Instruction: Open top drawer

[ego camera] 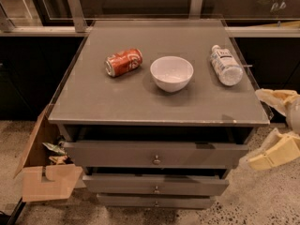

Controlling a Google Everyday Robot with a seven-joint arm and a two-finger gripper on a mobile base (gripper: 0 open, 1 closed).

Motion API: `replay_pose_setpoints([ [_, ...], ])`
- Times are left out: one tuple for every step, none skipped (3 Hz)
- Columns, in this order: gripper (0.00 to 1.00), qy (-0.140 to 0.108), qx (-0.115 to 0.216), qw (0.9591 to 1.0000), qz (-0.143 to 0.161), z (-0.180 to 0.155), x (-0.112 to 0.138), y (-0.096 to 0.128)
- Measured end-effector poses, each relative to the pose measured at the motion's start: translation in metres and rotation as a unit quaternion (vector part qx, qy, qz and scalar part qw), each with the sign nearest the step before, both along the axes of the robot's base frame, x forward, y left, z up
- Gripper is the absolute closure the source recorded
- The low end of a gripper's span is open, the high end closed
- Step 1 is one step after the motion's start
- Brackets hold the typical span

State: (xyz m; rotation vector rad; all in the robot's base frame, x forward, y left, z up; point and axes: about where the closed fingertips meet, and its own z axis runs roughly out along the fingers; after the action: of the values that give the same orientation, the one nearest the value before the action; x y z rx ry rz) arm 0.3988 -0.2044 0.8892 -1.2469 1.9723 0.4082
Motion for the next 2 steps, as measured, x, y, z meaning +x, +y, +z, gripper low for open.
replay_pose_setpoints([
  [0.0, -0.002, 0.0, 1.0, 0.003, 0.0048, 0.0009, 0.0026],
  [0.26, -0.002, -0.001, 1.0, 0.003, 0.0046, 0.0008, 0.0027],
])
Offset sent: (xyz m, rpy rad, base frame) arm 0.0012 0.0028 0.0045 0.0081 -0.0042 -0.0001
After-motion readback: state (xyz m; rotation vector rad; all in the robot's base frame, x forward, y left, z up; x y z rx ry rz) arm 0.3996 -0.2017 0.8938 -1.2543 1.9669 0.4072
